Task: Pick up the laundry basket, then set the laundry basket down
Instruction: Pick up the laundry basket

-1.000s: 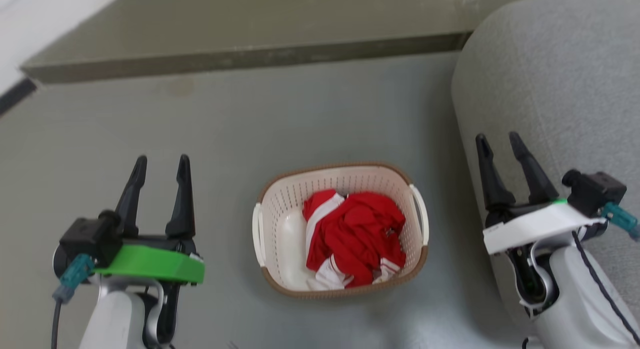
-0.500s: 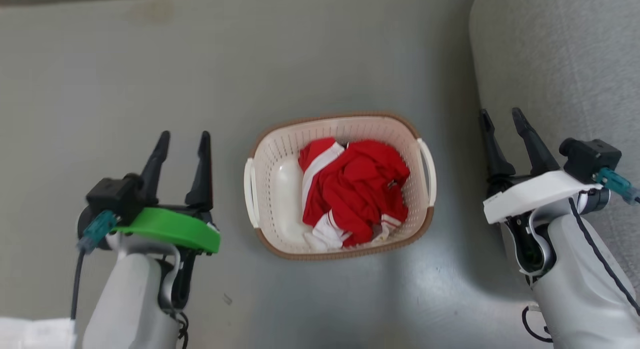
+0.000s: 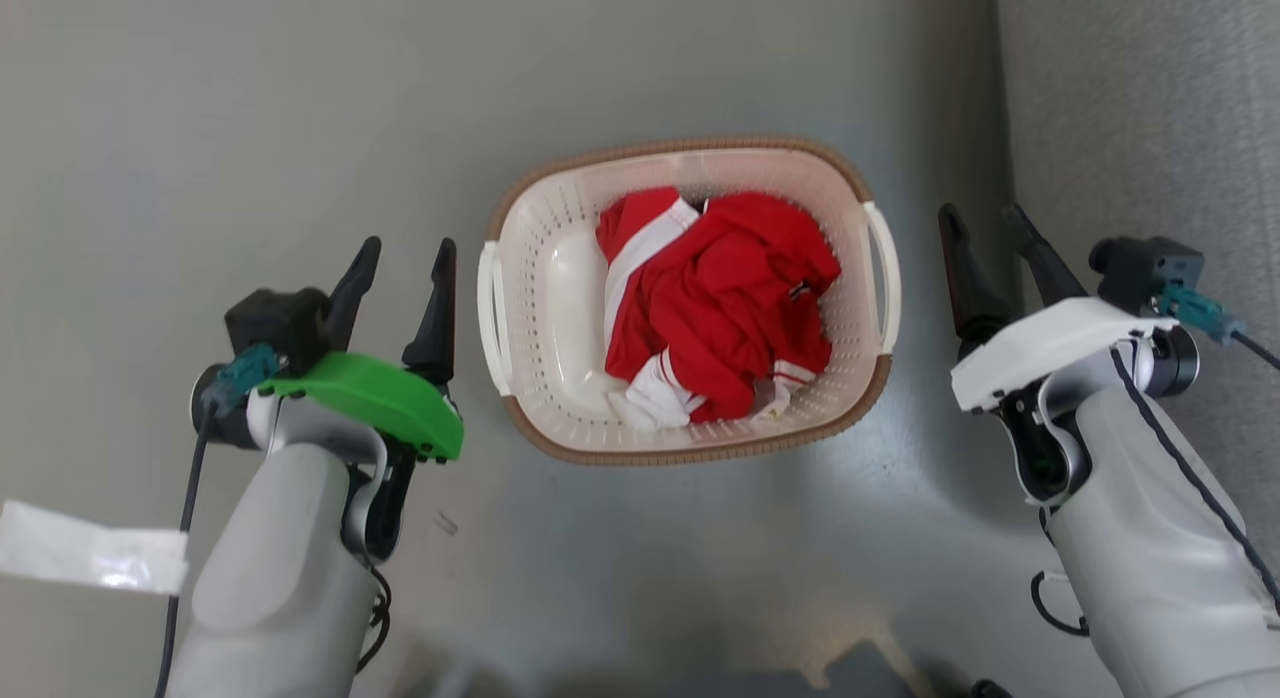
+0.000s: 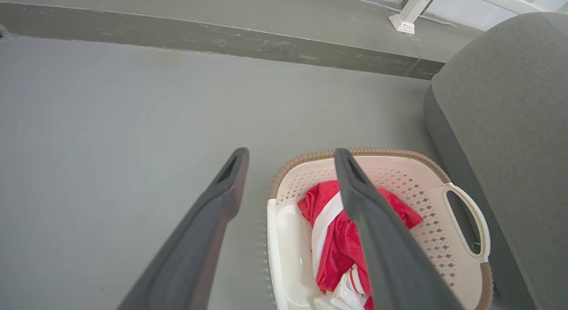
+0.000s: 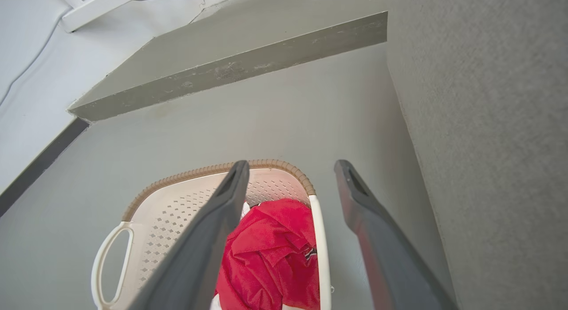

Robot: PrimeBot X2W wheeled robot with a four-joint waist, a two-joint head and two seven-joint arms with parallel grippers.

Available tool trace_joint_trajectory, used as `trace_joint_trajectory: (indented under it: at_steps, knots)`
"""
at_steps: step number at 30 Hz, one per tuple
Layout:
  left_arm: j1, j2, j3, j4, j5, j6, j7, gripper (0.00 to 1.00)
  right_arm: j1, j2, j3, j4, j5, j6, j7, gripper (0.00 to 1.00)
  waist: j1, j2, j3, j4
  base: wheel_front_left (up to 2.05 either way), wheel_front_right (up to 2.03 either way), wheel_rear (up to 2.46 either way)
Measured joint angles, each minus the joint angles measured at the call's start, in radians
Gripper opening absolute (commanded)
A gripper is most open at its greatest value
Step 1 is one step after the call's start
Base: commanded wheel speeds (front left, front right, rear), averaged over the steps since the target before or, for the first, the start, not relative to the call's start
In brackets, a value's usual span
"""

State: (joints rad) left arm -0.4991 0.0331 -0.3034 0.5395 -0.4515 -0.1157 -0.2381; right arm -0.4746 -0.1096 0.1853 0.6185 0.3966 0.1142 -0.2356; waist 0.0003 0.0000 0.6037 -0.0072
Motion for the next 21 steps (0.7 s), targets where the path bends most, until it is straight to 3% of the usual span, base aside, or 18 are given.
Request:
trace_joint_trajectory:
  at_steps: [21]
  knots:
    - [-0.240, -0.006, -0.061, 0.224, -0.077, -0.004, 0.044, 1.00, -0.223, 0.018, 0.032, 0.230, 0.002, 0.000, 0.030, 1.00, -0.0002, 0.0000, 0.220, -0.007, 0.00, 0.00, 0.00]
